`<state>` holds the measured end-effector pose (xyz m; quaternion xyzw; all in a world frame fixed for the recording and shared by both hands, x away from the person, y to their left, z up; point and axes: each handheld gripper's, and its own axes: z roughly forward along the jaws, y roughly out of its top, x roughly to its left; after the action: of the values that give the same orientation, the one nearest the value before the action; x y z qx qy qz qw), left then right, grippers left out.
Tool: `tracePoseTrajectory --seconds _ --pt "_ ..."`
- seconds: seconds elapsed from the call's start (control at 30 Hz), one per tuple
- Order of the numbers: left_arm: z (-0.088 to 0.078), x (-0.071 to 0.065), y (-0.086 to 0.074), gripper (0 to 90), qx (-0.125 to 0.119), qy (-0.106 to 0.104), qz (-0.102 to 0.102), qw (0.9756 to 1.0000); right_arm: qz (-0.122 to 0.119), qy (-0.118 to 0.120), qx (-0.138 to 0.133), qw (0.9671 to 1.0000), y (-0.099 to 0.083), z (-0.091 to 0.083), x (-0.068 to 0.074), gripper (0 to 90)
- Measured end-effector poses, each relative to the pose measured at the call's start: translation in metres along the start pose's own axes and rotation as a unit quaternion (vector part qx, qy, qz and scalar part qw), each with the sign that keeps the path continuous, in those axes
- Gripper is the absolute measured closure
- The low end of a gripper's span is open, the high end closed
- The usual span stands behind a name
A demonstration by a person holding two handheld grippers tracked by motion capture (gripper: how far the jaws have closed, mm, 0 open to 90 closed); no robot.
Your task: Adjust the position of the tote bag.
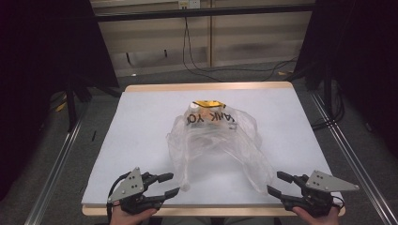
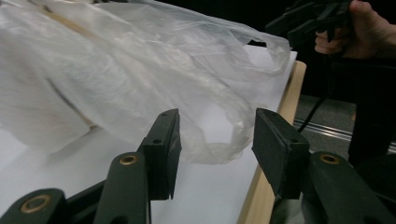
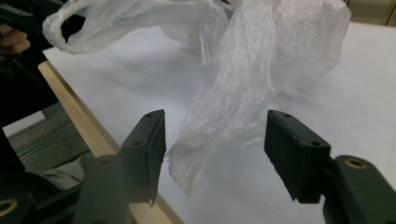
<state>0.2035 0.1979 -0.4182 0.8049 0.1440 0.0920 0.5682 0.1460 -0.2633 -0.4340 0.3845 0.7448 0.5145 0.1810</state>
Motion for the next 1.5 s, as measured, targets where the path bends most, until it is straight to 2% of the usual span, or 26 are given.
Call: tracePoseTrajectory --seconds 0.13,0.3,0.43,0.57,0.6,0.67,0.7,0.8,0.87,0.9,0.93,1.0,1.03,1.07,1.13,1.33,1.5 --pt "0.006 -0.004 0.001 51.3 0.008 -0.005 0.007 0.9999 -0.002 -0.001 0.012 0.9999 -0.001 0.004 -0.001 34.5" --pt "0.012 -0.003 0.0 45.4 0.009 -0.007 0.003 0.9999 -0.001 0.002 0.024 0.9997 -0.002 0.01 -0.002 28.9" --pt "0.023 -0.005 -0.002 41.6 0.024 -0.008 0.005 0.9997 0.0 -0.003 0.024 0.9997 -0.001 0.015 -0.002 25.3" --pt "0.028 -0.005 -0.002 40.0 0.032 -0.008 0.008 0.9994 0.002 -0.004 0.032 0.9995 0.0 0.02 -0.003 26.6" --pt "0.029 -0.005 -0.002 41.3 0.033 -0.01 0.009 0.9994 0.001 -0.002 0.039 0.9992 -0.001 0.023 -0.003 32.4" --pt "0.032 -0.005 -0.003 43.7 0.035 -0.004 0.007 0.9994 0.003 -0.003 0.042 0.9991 -0.001 0.024 -0.003 34.7" --pt "0.033 -0.002 -0.004 48.1 0.041 -0.007 0.01 0.9991 0.004 0.001 0.049 0.9988 -0.001 0.025 -0.003 42.2" --pt "0.033 -0.001 -0.005 55.9 0.045 -0.003 0.007 0.999 0.005 0.008 0.05 0.9987 -0.002 0.026 -0.003 51.9" --pt "0.033 0.001 -0.005 62.7 0.049 0.0 0.016 0.9987 0.011 0.013 0.05 0.9986 -0.002 0.026 -0.005 57.3" --pt "0.034 0.001 -0.005 65.6 0.051 -0.004 0.016 0.9985 0.014 0.013 0.051 0.9985 -0.002 0.026 -0.005 60.9" --pt "0.034 0.001 -0.005 68.4 0.051 -0.004 0.016 0.9985 0.014 0.013 0.051 0.9985 -0.002 0.026 -0.005 60.9" --pt "0.034 0.001 -0.005 75.6 0.055 -0.011 0.016 0.9983 0.012 0.015 0.051 0.9985 -0.002 0.026 -0.007 71.2" --pt "0.034 0.001 -0.005 77.2 0.055 -0.011 0.016 0.9983 0.012 0.015 0.051 0.9985 -0.002 0.026 -0.007 71.2" --pt "0.033 0.001 -0.004 80.5 0.05 -0.025 0.015 0.9983 0.01 0.013 0.047 0.9988 -0.002 0.024 -0.006 77.7" --pt "0.032 0.002 -0.004 83.9 0.044 -0.029 0.007 0.9986 0.013 0.018 0.039 0.999 -0.001 0.022 -0.008 84.5" --pt "0.03 0.003 -0.003 86.7 0.03 -0.037 -0.01 0.9988 0.016 0.021 0.028 0.9993 -0.001 0.018 -0.01 89.5" --pt "0.028 0.004 0.0 87.3 0.026 -0.039 -0.013 0.9988 0.017 0.026 0.019 0.9994 0.001 0.017 -0.008 90.0"
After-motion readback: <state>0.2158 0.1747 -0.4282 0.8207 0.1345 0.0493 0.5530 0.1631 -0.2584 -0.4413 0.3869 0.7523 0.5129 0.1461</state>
